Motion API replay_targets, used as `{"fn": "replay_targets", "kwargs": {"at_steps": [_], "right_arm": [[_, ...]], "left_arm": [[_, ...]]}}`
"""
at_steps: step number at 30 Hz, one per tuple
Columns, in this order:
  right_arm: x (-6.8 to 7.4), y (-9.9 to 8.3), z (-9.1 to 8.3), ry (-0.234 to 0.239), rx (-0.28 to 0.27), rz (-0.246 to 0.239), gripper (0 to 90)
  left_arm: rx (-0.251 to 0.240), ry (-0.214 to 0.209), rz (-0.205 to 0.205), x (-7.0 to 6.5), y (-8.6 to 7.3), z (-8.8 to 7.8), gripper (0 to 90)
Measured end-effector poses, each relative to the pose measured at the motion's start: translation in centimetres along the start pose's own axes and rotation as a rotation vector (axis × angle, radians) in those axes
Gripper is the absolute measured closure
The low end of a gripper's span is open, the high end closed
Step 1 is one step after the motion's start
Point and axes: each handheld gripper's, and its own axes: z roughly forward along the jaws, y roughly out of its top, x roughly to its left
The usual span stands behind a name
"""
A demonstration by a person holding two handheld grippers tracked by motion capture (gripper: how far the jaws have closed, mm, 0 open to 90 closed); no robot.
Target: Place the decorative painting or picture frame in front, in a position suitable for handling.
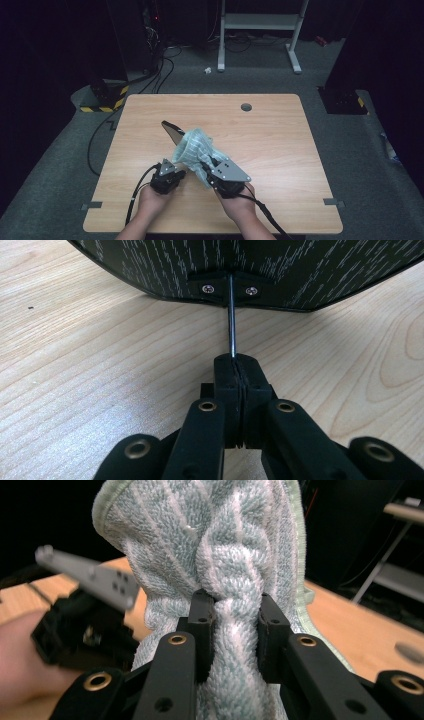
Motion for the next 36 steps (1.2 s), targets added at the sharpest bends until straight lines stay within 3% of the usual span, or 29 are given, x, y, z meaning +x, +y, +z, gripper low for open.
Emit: {"fn": "replay_targets", "kwargs": {"at_steps": [1,6,9,13,21,22,26,31,36], "right_arm": [[-0.2,-1.3,-0.3,0.003,0.012,0.017,74.2],[-0.5,-3.5,-0.6,0.011,0.041,0.056,74.2],[-0.5,-4.4,-0.7,0.013,0.053,0.071,74.2],[-0.5,-4.2,-0.9,0.015,0.044,0.083,74.2],[-0.6,1.6,-1.0,0.028,-0.053,0.045,74.1],[-0.6,1.6,-1.0,0.028,-0.053,0.045,74.1],[-0.4,6.1,0.5,0.046,-0.088,0.012,74.0],[0.0,10.2,2.4,0.053,-0.064,-0.030,74.0],[0.1,11.7,4.2,0.058,-0.012,-0.039,74.2]], "left_arm": [[0.002,-0.001,0.001,0.0,0.0,0.0,88.6],[0.006,0.000,0.005,0.0,0.0,0.0,88.6],[0.002,0.000,0.000,0.0,0.0,0.0,88.6],[0.005,0.001,0.004,0.0,0.0,0.0,88.6],[0.001,0.002,0.002,-0.2,0.0,0.0,88.6],[0.001,0.002,0.002,-0.2,0.0,0.0,88.6],[0.000,0.004,0.002,-0.2,0.0,0.0,88.6],[0.002,0.001,-0.001,-0.1,0.0,0.0,88.6],[0.002,0.003,0.002,-0.2,0.0,0.0,88.6]]}}
